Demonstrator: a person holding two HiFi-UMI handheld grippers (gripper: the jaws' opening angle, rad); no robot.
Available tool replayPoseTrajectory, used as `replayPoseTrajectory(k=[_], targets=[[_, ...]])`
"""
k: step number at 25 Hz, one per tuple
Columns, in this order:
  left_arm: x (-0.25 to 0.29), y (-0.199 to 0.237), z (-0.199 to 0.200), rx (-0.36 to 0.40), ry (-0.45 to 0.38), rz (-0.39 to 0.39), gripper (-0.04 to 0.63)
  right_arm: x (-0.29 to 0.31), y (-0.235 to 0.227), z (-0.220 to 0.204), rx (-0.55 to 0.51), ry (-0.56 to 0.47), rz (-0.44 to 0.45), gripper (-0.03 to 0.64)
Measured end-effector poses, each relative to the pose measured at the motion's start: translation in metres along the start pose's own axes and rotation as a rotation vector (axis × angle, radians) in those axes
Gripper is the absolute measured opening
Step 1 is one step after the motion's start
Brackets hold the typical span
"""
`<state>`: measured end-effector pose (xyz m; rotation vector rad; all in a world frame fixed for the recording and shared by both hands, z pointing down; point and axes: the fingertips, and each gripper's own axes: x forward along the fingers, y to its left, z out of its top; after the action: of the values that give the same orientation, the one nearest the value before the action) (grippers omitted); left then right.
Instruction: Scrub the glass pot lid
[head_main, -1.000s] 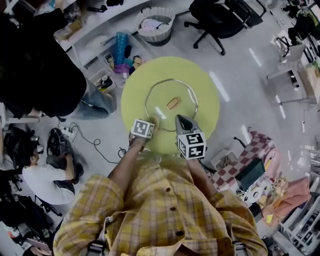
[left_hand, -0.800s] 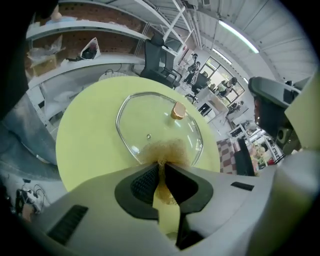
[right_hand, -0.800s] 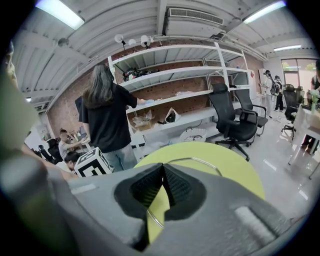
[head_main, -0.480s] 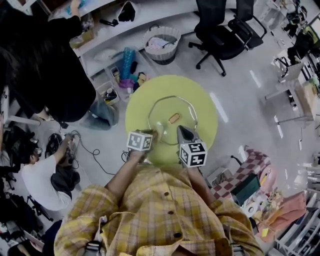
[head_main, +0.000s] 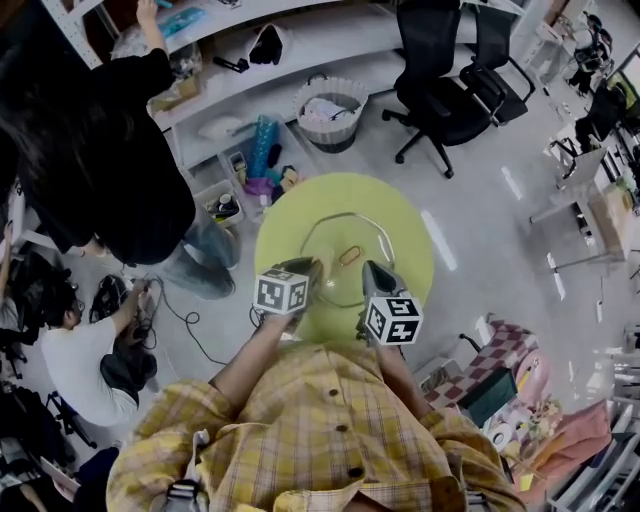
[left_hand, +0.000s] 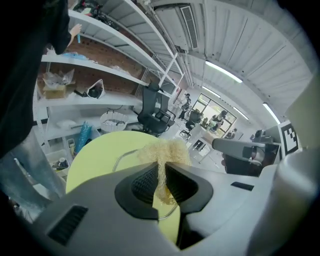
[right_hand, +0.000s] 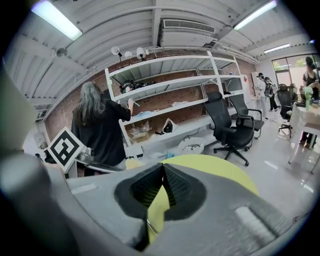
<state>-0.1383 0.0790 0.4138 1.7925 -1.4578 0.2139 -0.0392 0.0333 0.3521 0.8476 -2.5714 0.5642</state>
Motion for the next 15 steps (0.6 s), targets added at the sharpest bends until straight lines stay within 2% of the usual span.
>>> replayPoseTrajectory(k=[6,11,15], targets=[[-0.022,-0.024,0.04,0.006,-0.114,-0.024,0.048,-0.009,0.017,0.022,-0.008,-0.036,0.029,-0.002],[-0.043,-0.039,0.068,0.092,-0.217,-0.017,0.046,-0.013,0.031,0.042,-0.017,-0.068,0.049,-0.002],[-0.055,-0.049,0.081,0.12,-0.283,-0.017,0.046,-0.019,0.036,0.051,-0.029,-0.093,0.051,-0.002]])
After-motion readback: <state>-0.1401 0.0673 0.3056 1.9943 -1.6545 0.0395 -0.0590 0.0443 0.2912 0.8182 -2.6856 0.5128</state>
